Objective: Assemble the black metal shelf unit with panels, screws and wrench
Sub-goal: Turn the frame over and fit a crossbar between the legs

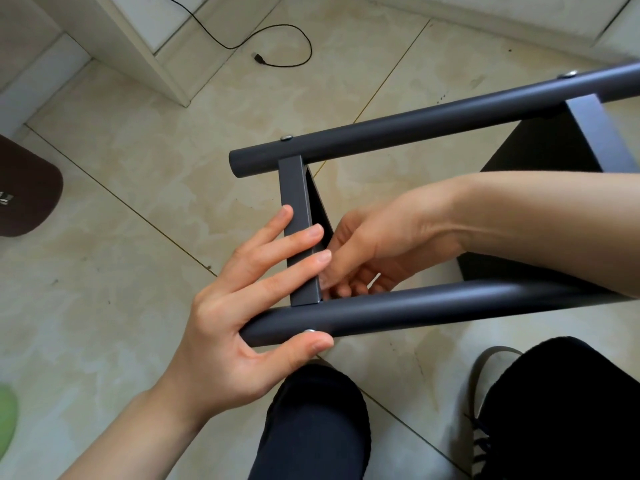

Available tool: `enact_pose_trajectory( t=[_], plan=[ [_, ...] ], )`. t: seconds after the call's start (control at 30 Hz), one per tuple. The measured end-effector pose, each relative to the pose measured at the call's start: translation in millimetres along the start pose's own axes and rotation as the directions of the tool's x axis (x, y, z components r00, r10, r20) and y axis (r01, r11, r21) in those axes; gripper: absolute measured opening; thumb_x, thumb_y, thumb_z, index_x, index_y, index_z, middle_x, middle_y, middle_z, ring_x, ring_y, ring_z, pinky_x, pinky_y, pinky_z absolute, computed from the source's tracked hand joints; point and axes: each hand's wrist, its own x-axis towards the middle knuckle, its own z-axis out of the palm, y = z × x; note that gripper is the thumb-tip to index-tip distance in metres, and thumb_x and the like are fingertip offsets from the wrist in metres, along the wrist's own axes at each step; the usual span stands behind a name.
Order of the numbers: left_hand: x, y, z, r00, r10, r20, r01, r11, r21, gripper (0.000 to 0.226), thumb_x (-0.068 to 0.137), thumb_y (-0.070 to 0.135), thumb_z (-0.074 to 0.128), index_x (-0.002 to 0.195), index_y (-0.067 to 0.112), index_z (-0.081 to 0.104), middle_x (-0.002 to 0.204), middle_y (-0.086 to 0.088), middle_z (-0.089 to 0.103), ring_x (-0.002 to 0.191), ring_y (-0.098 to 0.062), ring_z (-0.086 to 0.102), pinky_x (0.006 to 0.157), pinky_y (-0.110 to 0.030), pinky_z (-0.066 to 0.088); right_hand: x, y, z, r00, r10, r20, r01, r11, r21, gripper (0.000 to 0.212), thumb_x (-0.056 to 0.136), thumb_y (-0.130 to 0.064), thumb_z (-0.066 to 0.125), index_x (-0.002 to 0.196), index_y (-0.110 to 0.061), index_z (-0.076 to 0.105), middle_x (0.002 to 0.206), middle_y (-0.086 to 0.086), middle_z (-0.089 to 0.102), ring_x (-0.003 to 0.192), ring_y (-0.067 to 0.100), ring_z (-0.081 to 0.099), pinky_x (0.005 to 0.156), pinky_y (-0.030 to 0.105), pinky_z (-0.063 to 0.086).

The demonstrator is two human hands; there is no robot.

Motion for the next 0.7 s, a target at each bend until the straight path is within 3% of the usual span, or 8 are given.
enact_pose_trajectory(
  t=[0.17,0.27,0.47,0.6,0.7],
  plan=[
    [-0.4,-0.3,-0.2,1.0,0.0,0.001,0.0,1.0,0.003,0.053,0.097,0.047,0.059,0.13,0.006,0.054,0.145,-0.011,0.05,0.149,-0.031,0.034,0.119,-0.039,0.032,5.9,2.6,6.7,1.0,0.003,-0.011,-0.003,0.999,0.043,0.008,0.093,-0.013,0.058,0.092,-0.008,0.063,0.071,0.003,0.062,0.066,0.014,0.055,0.067,0.025,0.049],
    [-0.3,0.0,-0.1,1.0,0.001,0.0,-0.001,1.0,0.002,0.053,0.097,0.048,0.059,0.13,0.007,0.054,0.145,-0.011,0.05,0.149,-0.031,0.034,0.119,-0.039,0.032,2.6,1.6,2.0,0.999,-0.01,0.035,0.007,0.997,0.078,0.018,0.093,-0.013,0.058,0.078,-0.011,0.067,0.073,0.002,0.064,0.066,0.013,0.055,0.068,0.026,0.047],
    [-0.2,-0.6,-0.1,1.0,-0.006,0.003,0.006,1.0,-0.002,0.053,0.097,0.047,0.06,0.131,0.007,0.055,0.145,-0.012,0.05,0.149,-0.032,0.034,0.119,-0.04,0.032,-0.1,0.8,0.2,1.0,0.018,0.007,-0.018,0.999,-0.036,0.016,0.093,-0.021,0.061,0.082,-0.013,0.069,0.068,-0.001,0.064,0.061,0.011,0.056,0.062,0.023,0.046],
    [-0.5,-0.5,0.0,1.0,-0.004,0.001,0.004,1.0,-0.003,0.053,0.097,0.047,0.06,0.13,0.006,0.054,0.145,-0.012,0.05,0.149,-0.032,0.034,0.119,-0.039,0.032,5.3,3.3,6.4,1.0,0.001,0.001,-0.001,1.0,0.002,0.011,0.092,-0.016,0.058,0.084,-0.012,0.065,0.082,0.005,0.063,0.077,0.019,0.056,0.079,0.032,0.046],
    [-0.6,-0.8,0.6,1.0,-0.004,-0.002,0.004,1.0,-0.002,0.054,0.097,0.048,0.059,0.13,0.005,0.055,0.145,-0.011,0.05,0.149,-0.031,0.035,0.119,-0.039,0.032,1.7,1.2,1.6,0.998,0.01,0.056,-0.013,0.998,0.056,0.016,0.094,-0.018,0.056,0.082,-0.014,0.065,0.078,0.002,0.063,0.071,0.014,0.055,0.076,0.029,0.045]
  ],
)
